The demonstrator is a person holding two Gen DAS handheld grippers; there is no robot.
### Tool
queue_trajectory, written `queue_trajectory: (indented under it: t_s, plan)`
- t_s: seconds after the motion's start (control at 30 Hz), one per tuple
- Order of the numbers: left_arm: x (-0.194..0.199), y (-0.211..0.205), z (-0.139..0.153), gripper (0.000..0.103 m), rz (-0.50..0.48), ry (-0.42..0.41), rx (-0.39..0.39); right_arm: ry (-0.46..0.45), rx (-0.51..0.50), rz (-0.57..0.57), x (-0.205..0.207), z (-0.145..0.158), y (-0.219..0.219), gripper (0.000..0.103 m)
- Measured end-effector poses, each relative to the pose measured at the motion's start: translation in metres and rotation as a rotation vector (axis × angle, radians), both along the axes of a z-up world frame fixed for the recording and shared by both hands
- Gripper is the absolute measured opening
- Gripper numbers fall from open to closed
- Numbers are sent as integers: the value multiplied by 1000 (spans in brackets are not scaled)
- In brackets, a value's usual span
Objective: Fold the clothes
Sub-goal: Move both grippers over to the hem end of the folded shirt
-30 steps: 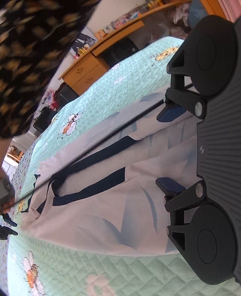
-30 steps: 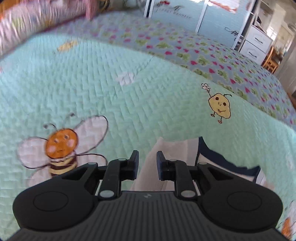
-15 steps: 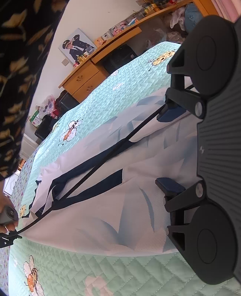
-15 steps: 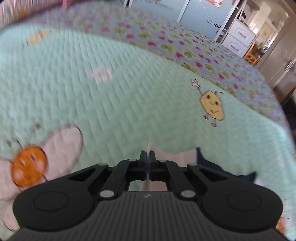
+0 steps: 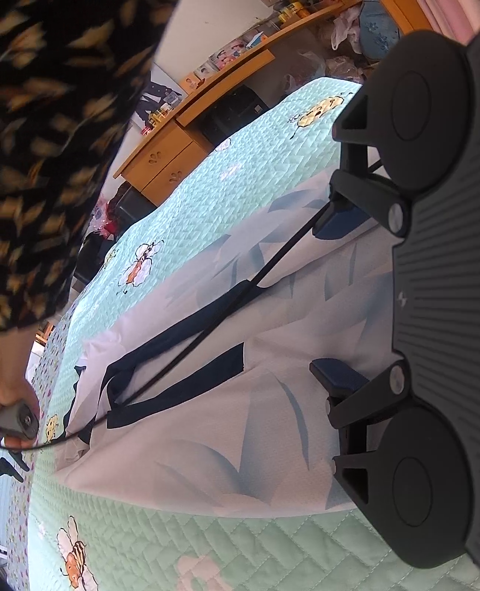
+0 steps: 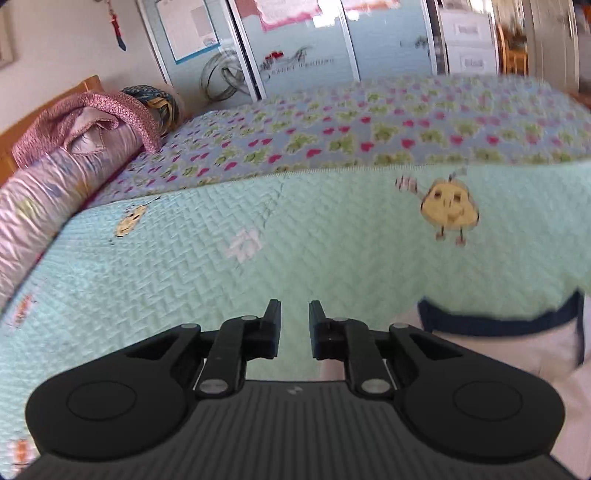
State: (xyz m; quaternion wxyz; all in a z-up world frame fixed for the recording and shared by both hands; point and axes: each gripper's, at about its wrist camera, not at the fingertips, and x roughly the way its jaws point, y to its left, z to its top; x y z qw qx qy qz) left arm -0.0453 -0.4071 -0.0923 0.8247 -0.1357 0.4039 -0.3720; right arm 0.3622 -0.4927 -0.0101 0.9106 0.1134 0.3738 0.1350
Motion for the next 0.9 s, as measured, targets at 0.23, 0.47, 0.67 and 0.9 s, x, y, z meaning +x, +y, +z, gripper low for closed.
queue_trajectory:
  t_s: [0.23,0.47,0.67,0.9]
  plan:
    - [-1,-1,0,74,-5,-10,11,211,27,-7,7,-65,12,17]
    - [1,7,6,74,34,59,-26,84,361,5,-67,-6,-41,26]
    - [-18,17,41,74,124,-26,70,96,411,-13,-228,19,-117,40]
    - [-58,23,49,75,155,71,195,127,528,-58,-432,19,-204,52]
